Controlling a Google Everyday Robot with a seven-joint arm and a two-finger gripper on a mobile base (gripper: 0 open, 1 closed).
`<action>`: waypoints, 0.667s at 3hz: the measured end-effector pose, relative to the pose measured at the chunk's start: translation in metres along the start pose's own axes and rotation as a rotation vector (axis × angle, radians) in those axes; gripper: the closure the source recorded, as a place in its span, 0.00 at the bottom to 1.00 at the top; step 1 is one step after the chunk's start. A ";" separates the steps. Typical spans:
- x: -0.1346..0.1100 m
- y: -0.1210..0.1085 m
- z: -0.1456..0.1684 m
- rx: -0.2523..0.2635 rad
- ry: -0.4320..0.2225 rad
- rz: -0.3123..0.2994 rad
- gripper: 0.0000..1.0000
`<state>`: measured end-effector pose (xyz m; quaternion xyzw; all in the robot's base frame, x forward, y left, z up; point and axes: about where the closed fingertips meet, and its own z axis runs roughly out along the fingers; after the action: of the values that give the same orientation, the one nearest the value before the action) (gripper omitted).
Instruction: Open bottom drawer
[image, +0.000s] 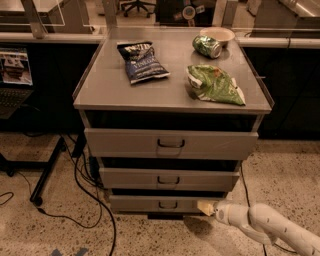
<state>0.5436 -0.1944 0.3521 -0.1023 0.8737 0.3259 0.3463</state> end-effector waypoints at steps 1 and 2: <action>0.004 -0.013 0.011 0.033 0.017 -0.016 1.00; 0.020 -0.043 0.019 0.063 0.043 0.002 1.00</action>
Offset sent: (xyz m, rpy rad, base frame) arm 0.0199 -0.0531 -0.0840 -0.0988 0.0764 -0.0591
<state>0.5561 -0.2140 0.3065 -0.0972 0.8910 0.2962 0.3302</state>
